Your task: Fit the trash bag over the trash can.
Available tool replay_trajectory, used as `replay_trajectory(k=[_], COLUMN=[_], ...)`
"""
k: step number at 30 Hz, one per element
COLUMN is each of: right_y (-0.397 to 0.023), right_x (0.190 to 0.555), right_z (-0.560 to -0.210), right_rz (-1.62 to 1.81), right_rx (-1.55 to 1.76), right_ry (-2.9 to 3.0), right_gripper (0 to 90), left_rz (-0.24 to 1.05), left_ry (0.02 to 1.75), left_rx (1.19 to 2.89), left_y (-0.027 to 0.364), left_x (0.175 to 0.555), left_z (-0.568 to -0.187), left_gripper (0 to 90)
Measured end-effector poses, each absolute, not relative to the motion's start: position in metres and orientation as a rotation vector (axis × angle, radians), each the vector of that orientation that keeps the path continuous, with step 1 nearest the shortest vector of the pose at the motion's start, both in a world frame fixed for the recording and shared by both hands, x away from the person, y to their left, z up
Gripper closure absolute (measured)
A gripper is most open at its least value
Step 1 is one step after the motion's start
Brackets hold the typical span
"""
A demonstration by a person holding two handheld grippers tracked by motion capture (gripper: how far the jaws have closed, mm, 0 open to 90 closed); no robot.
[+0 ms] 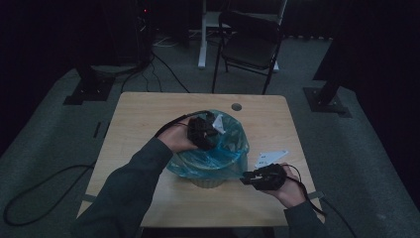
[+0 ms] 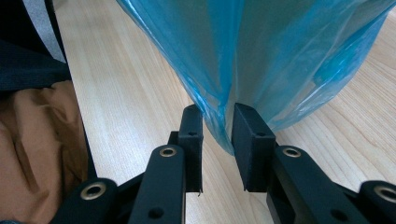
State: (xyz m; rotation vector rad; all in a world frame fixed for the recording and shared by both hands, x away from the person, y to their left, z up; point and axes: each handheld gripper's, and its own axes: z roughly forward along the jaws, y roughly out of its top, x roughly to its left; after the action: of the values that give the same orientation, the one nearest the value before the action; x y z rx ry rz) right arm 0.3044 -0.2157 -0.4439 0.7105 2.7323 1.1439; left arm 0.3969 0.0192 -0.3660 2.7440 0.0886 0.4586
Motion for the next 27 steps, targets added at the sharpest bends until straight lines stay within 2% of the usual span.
replay_trajectory(k=[5,12,15,16,19,20,22,23,27], right_y=[-0.215,-0.216,-0.216,-0.216,-0.217,-0.218,-0.218,-0.218,-0.220], right_x=[0.304,0.304,0.304,0.304,0.304,0.304,0.304,0.304,0.304], right_z=[-0.443,-0.444,-0.444,-0.444,-0.444,-0.444,-0.444,-0.444,-0.443], right_rz=[1.146,1.146,1.148,1.148,1.150,1.154,1.156,1.157,1.165], right_rx=[0.709,0.708,0.713,0.716,0.721,0.719,0.717,0.720,0.727], right_ry=[2.731,2.730,2.729,2.729,2.725,2.720,2.718,2.717,2.705], right_gripper=[73.6,72.5,72.5,72.4,71.5,71.3,71.3,71.2,70.4], left_rz=[0.507,0.499,0.507,0.484,0.485,0.523,0.521,0.528,0.568], left_ry=[0.042,0.026,0.045,0.087,0.145,0.197,0.216,0.263,0.346], left_rx=[2.862,2.913,2.867,2.781,2.701,2.608,2.573,2.476,2.341], left_y=[0.004,0.001,0.003,0.011,0.021,0.035,0.040,0.055,0.083], left_x=[0.396,0.396,0.396,0.397,0.398,0.397,0.397,0.395,0.390], left_z=[-0.378,-0.381,-0.378,-0.371,-0.362,-0.349,-0.345,-0.333,-0.322], left_gripper=[55.3,54.4,53.2,53.2,52.2,51.4,52.0,52.0,52.4])
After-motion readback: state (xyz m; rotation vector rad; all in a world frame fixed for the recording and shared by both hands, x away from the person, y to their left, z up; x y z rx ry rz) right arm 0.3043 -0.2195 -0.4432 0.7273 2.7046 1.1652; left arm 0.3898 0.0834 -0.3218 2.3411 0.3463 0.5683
